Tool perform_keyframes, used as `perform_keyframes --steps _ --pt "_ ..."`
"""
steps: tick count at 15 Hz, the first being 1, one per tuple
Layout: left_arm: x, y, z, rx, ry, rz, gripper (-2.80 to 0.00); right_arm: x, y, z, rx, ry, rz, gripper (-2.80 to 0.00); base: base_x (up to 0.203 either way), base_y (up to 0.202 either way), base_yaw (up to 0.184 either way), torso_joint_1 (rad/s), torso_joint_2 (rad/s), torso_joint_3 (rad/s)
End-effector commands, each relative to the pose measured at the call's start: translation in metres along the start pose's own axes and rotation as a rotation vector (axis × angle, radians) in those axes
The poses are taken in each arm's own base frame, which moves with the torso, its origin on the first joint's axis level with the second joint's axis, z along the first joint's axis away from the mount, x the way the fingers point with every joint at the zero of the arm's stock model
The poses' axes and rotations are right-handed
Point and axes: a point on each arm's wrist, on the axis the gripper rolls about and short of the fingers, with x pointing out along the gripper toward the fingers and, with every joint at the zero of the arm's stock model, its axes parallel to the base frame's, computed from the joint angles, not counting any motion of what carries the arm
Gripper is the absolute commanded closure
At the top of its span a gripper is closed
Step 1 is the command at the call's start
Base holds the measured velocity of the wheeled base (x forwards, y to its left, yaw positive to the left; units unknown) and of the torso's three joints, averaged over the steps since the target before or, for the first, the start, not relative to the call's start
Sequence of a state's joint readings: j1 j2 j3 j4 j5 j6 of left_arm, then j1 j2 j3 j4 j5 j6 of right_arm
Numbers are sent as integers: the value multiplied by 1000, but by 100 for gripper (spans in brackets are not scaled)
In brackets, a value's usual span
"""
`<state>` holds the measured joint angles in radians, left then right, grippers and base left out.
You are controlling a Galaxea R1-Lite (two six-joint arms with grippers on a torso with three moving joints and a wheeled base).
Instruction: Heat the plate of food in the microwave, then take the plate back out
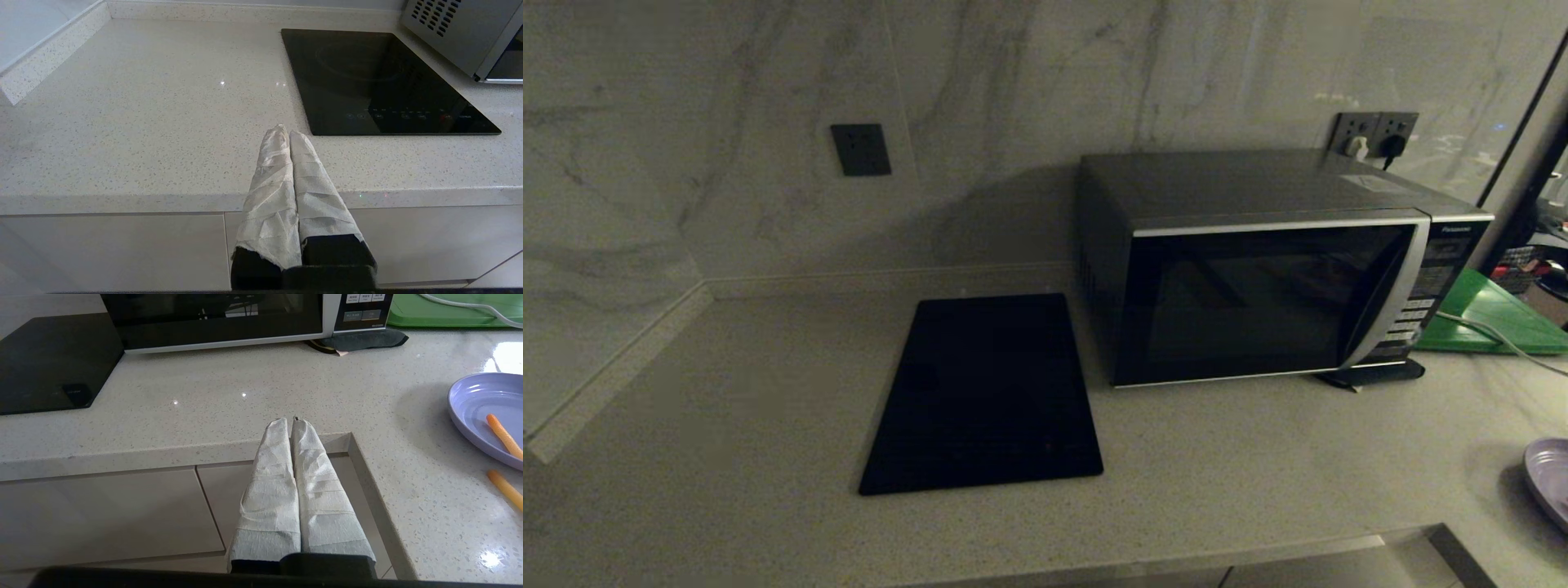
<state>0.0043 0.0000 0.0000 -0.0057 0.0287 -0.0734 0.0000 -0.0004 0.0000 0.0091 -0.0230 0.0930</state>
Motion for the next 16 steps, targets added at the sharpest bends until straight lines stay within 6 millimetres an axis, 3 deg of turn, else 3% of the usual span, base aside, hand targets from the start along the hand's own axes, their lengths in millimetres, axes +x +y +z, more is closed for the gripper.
perform_keyframes --steps 1,16 --pt "0 0 0 0 1 2 0 0 0 0 1 2 0 0 0 0 0 0 0 0" --pt "0 0 0 0 1 1 0 0 0 0 1 2 0 0 0 0 0 0 0 0"
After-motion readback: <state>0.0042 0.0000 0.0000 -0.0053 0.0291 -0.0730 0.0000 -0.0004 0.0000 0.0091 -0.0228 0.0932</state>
